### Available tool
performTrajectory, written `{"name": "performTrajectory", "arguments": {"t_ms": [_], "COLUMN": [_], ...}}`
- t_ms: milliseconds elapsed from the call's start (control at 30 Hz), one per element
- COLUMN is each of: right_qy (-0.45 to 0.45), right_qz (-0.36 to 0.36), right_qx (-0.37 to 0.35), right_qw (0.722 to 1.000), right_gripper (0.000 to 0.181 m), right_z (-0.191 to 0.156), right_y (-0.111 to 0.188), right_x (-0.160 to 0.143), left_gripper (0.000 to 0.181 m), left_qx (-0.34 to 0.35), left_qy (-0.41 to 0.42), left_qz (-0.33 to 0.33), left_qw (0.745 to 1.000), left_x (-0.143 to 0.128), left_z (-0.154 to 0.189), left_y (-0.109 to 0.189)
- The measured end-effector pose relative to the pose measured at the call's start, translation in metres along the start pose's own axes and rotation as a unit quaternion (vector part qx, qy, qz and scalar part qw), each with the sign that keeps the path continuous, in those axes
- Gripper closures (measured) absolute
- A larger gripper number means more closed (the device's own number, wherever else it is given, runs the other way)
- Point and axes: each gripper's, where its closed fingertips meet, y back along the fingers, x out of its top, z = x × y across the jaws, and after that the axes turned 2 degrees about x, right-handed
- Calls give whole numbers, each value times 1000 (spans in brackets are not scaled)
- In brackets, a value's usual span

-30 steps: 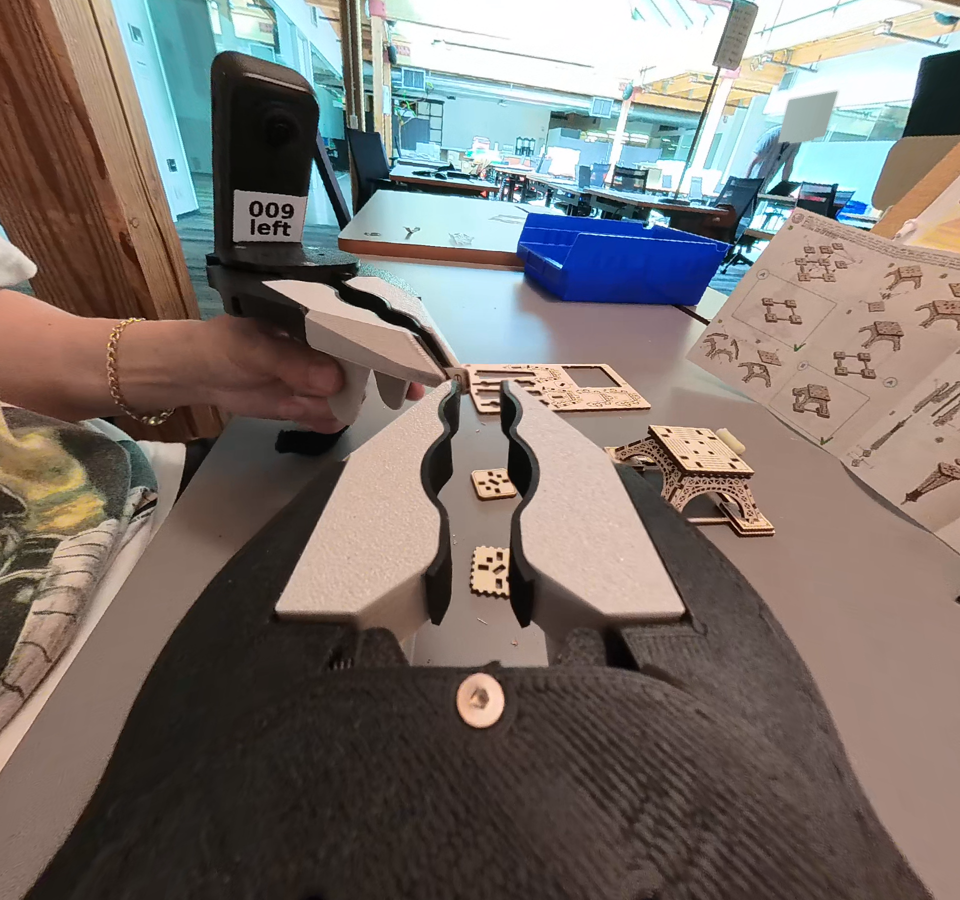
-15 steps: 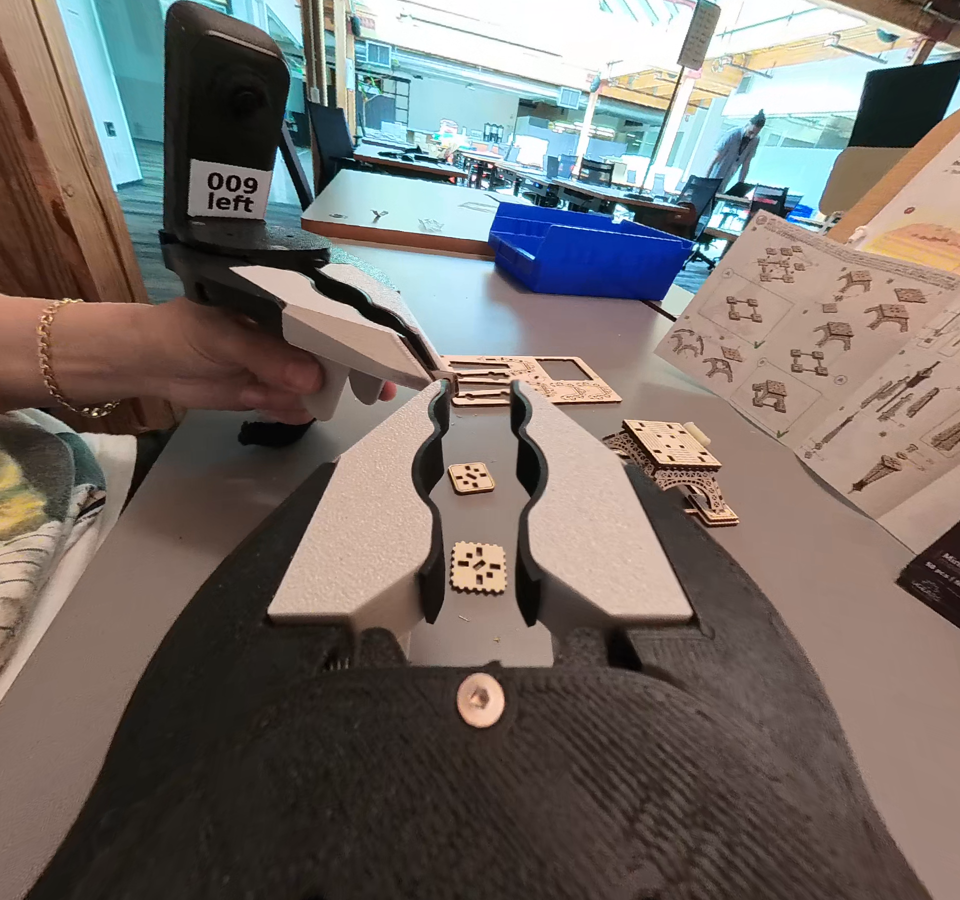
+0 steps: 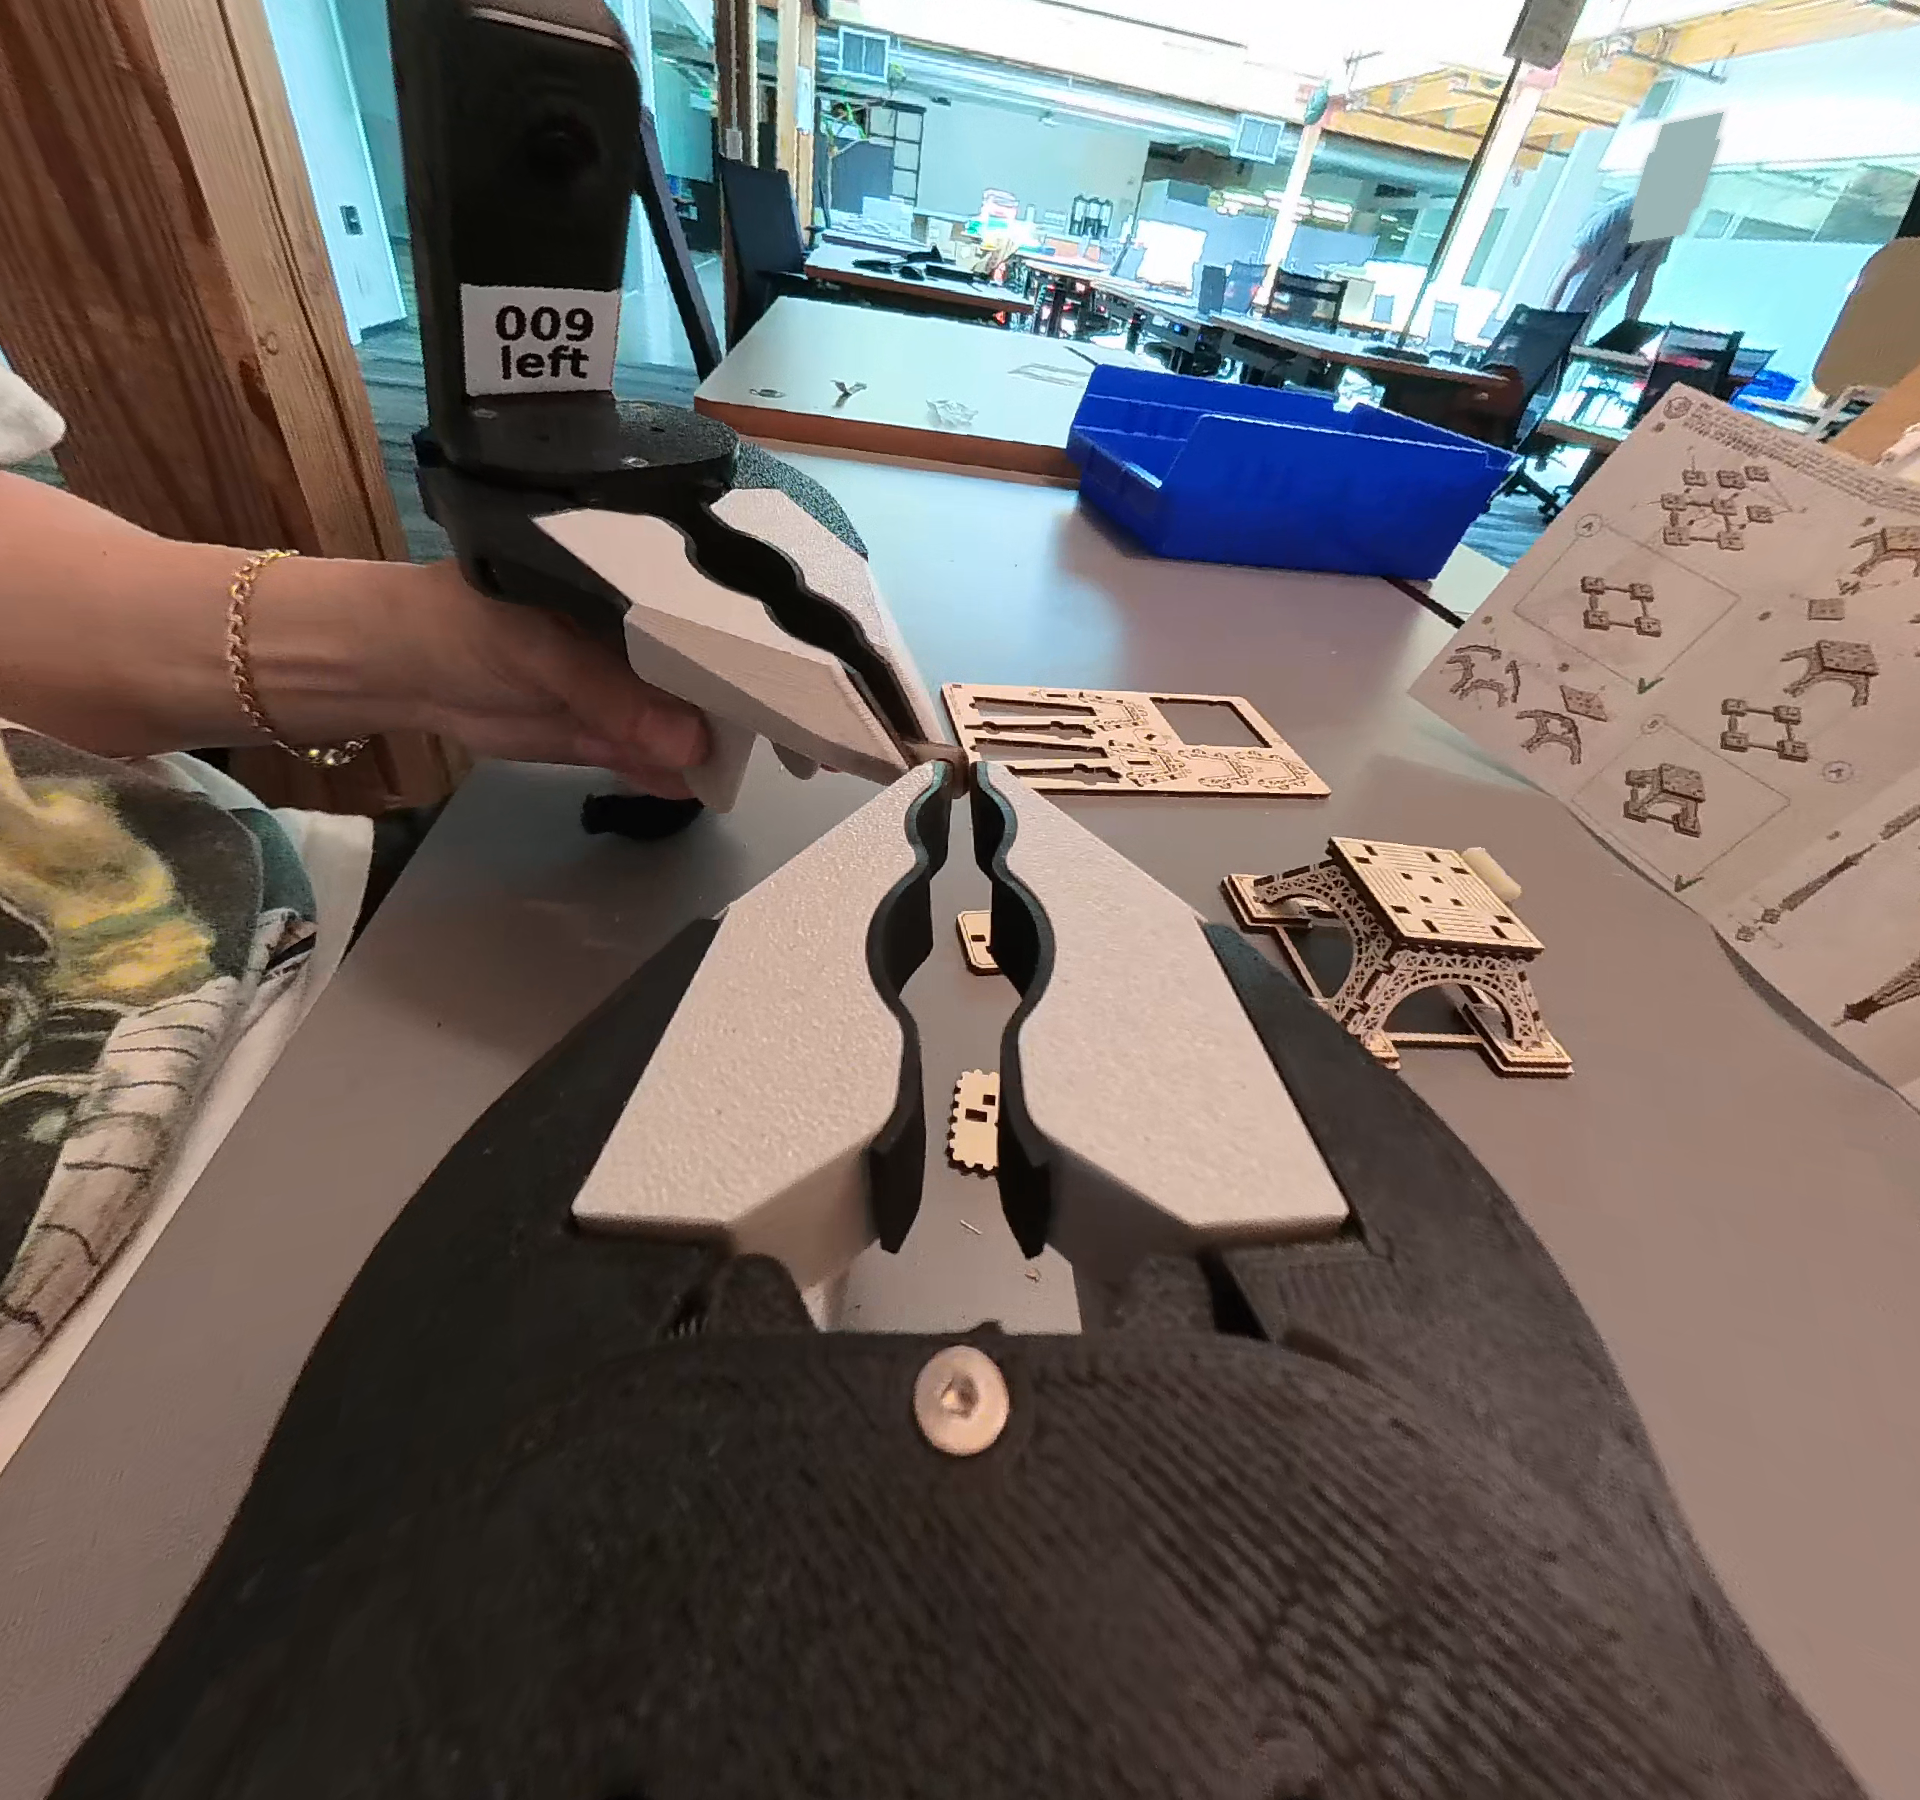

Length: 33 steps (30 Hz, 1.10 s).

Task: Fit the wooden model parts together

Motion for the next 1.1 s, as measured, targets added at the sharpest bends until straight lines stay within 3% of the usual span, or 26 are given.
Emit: {"name": "performTrajectory", "arguments": {"t_ms": [200, 333, 533, 800, 900, 1033, 1100], "right_qy": [-6, -2, 21, 48, 70, 97, 102], "right_qz": [-8, -6, 26, 25, 37, 73, 84], "right_qx": [16, 19, 14, 19, 16, -24, -22], "right_qw": [1000, 1000, 999, 998, 997, 992, 991], "right_gripper": [180, 180, 177, 181, 181, 162, 162], "right_z": [-3, -4, -6, -11, -13, -6, -9], "right_y": [-2, -1, 4, 3, 5, 6, 7], "right_x": [-2, -2, 6, 5, 8, 17, 19], "left_gripper": [179, 179, 180, 180, 180, 181, 181], "left_qx": [7, 29, 85, 101, 84, 61, 42], "left_qy": [-47, -125, -338, -446, -413, -331, -290], "left_qz": [-7, -14, -19, -48, -29, 7, 23], "left_qw": [999, 992, 937, 888, 906, 942, 956], "left_x": [-2, -2, 7, 9, 11, 16, 18], "left_z": [1, 2, 6, 12, 13, 12, 14], "left_y": [2, 2, 3, 4, 6, 9, 11]}}
